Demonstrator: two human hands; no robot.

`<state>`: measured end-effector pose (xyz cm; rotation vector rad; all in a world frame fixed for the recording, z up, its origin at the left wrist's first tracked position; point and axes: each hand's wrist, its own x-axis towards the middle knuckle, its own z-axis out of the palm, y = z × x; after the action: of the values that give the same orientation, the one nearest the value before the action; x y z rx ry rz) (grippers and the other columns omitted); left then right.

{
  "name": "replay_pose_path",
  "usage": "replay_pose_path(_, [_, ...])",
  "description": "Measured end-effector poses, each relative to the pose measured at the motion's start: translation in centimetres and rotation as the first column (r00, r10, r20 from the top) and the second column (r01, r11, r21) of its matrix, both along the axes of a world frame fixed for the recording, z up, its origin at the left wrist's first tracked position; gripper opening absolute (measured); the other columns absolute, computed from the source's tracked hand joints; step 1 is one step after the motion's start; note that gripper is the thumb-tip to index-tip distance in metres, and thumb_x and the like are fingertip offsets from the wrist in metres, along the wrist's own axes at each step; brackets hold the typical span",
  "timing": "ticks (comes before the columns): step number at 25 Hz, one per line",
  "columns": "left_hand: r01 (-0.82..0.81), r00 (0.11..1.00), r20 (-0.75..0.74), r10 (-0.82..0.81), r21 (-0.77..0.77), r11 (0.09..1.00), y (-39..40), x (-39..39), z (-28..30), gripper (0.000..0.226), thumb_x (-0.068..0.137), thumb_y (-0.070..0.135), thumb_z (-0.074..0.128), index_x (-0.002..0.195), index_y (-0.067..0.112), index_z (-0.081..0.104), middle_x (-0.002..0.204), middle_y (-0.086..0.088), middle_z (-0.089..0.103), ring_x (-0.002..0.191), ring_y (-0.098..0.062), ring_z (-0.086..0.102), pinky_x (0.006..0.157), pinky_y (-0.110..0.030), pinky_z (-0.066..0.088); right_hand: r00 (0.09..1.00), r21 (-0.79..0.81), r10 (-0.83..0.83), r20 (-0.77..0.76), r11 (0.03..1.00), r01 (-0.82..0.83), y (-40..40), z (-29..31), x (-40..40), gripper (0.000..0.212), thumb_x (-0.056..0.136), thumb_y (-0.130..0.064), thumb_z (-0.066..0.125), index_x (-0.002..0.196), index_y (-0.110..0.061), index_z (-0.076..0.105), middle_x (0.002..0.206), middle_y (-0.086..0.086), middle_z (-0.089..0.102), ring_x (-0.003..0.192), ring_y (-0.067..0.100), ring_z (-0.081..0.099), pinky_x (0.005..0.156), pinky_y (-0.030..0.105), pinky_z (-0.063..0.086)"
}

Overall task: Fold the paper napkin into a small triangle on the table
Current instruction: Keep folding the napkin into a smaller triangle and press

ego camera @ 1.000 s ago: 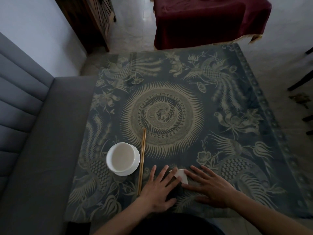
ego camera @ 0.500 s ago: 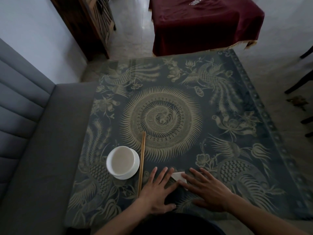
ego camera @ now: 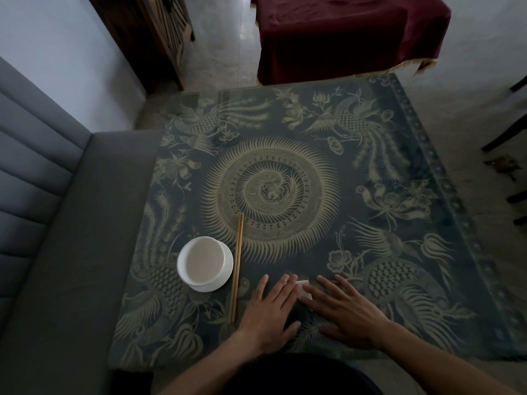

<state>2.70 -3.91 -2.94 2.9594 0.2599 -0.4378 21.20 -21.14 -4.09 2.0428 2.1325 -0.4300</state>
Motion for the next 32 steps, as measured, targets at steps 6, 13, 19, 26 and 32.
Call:
replay_pose_path(6, [-0.019, 0.999, -0.038, 0.018, -0.024, 1.0, -0.5, -0.3, -0.8, 0.083, 0.092, 0.061, 0.035, 0.156, 0.015, 0.012, 0.164, -0.01, 0.002, 0.149, -0.023, -0.01, 0.114, -0.057, -0.005, 1.0, 0.013, 0.017, 0.019, 1.0, -0.017, -0.1, 0.0, 0.4, 0.072, 0.094, -0.065, 0.038, 0.156, -0.035, 0.018, 0.162, 0.0, 0.024, 0.147, 0.03, 0.021, 0.109, 0.052, 0.017])
replay_pose_path(13, [0.021, 0.999, -0.049, -0.023, -0.051, 0.998, 0.6, -0.3, -0.3, 0.084, 0.082, 0.072, 0.039, 0.153, 0.043, 0.004, 0.16, -0.015, -0.018, 0.145, -0.035, -0.025, 0.112, -0.059, -0.015, 0.995, -0.045, 0.097, 0.028, 0.994, -0.095, 0.1, 0.2, 1.5, 0.068, 0.091, -0.068, 0.039, 0.153, -0.044, 0.022, 0.161, 0.002, 0.025, 0.146, 0.031, 0.019, 0.109, 0.053, 0.016])
replay_pose_path(19, [0.037, 0.993, -0.111, -0.045, -0.075, 0.997, 0.9, -0.1, 0.0, 0.087, 0.08, 0.077, 0.04, 0.149, 0.053, -0.006, 0.156, -0.015, -0.032, 0.139, -0.037, -0.036, 0.108, -0.062, -0.021, 0.995, -0.095, 0.091, 0.03, 0.992, -0.087, 0.7, 1.0, 2.1, 0.067, 0.09, -0.077, 0.028, 0.151, -0.049, 0.022, 0.161, 0.005, 0.027, 0.145, 0.038, 0.016, 0.104, 0.059, 0.017])
replay_pose_path(26, [-0.101, 0.993, 0.051, 0.107, -0.102, 0.99, 1.3, -1.1, 0.2, 0.086, 0.081, 0.068, 0.046, 0.154, 0.031, 0.019, 0.161, -0.009, 0.02, 0.146, -0.032, 0.019, 0.114, -0.051, 0.002, 0.926, 0.062, -0.325, -0.191, 0.938, 0.342, 1.6, 2.0, -0.4, 0.058, 0.094, -0.057, 0.04, 0.146, -0.03, 0.039, 0.147, -0.001, 0.045, 0.128, 0.024, 0.051, 0.101, 0.04, 0.042])
replay_pose_path(32, [-0.391, 0.899, 0.138, 0.415, -0.169, 0.905, 1.9, 2.2, 1.4, 0.036, 0.092, 0.052, 0.053, 0.117, 0.028, 0.061, 0.112, 0.005, 0.055, 0.105, -0.018, 0.049, 0.088, -0.036, 0.037, 0.865, 0.07, -0.476, -0.157, 0.869, 0.491, 4.8, 2.1, -1.6, 0.054, 0.068, -0.051, 0.08, 0.114, -0.026, 0.067, 0.106, -0.003, 0.06, 0.091, 0.023, 0.061, 0.067, 0.039, 0.05])
